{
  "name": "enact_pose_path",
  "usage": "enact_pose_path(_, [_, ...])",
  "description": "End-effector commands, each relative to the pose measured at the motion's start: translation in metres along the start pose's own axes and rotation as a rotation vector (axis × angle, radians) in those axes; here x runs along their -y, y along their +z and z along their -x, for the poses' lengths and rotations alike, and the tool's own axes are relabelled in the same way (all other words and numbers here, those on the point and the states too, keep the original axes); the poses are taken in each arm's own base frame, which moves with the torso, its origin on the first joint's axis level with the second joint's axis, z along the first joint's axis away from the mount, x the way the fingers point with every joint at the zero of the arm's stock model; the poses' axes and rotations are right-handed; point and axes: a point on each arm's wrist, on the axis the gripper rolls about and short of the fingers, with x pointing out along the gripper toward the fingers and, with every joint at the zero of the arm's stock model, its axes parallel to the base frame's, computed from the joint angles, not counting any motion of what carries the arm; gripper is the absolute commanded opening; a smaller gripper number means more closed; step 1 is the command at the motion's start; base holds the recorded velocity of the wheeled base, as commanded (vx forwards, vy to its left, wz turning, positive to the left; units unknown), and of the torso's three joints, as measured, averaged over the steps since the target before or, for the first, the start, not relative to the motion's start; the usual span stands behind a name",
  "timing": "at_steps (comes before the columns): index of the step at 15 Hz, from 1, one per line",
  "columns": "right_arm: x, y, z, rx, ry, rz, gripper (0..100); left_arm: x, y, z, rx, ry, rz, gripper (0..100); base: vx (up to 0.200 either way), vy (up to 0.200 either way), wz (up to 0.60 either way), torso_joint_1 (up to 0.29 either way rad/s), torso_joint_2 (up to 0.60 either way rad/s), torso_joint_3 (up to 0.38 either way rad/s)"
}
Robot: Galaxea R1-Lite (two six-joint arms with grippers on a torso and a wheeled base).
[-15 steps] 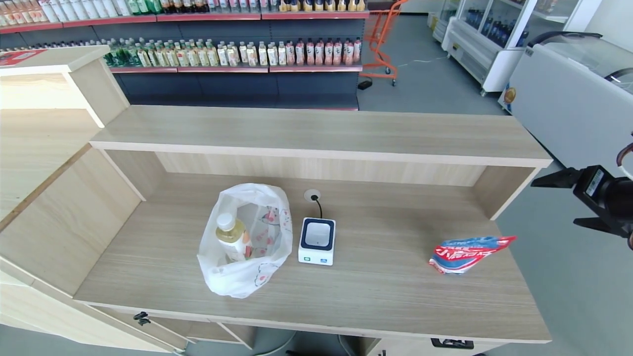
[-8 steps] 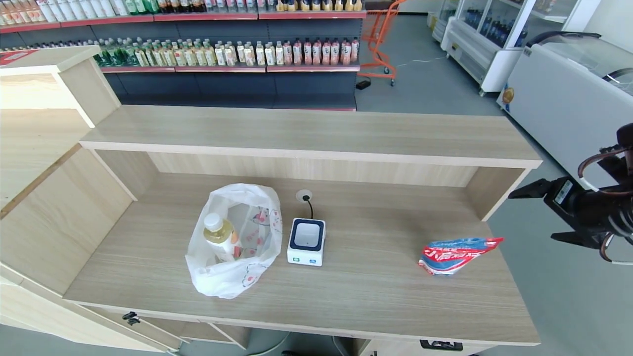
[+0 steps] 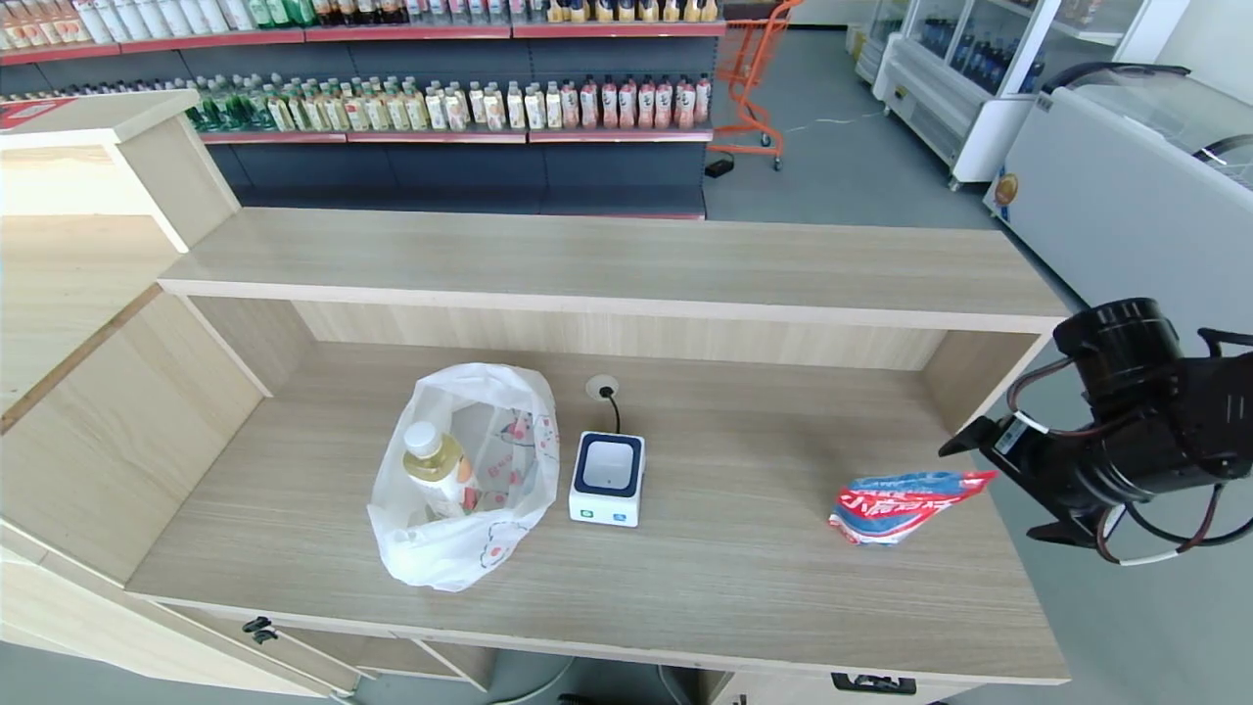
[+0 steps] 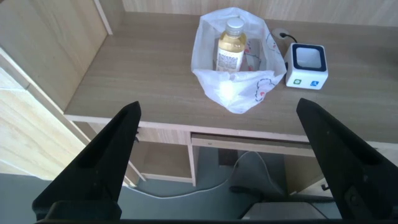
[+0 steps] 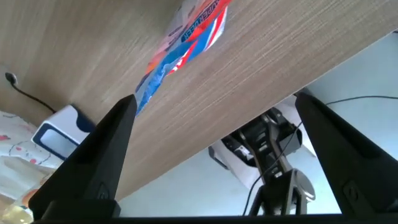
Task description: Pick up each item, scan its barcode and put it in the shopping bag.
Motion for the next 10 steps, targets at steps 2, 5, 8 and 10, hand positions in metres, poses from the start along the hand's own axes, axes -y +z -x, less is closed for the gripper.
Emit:
enact_pose_path(2, [-0.002, -0.005, -0.051, -0.027, -0.052, 0.014, 100, 0.000, 0.000, 0.000, 0.000, 0.000, 0.000, 100, 0.000, 0.000, 0.00, 0.000, 0.00, 0.000])
enact_pose_path(5, [-0.010, -0.007, -0.075, -0.002, -0.004, 0.029, 100, 0.000, 0.000, 0.000, 0.000, 0.000, -0.001, 100, 0.000, 0.000, 0.00, 0.000, 0.00, 0.000])
enact_pose_path(8, [-0.015, -0.013, -0.101, -0.007, 0.001, 0.060, 100, 0.000, 0.000, 0.000, 0.000, 0.000, -0.001, 100, 0.000, 0.000, 0.00, 0.000, 0.00, 0.000])
enact_pose_path(10, [-0.020, -0.017, -0.117, -0.002, 0.015, 0.073, 100, 0.000, 0.000, 0.000, 0.000, -0.002, 0.000, 100, 0.000, 0.000, 0.00, 0.000, 0.00, 0.000])
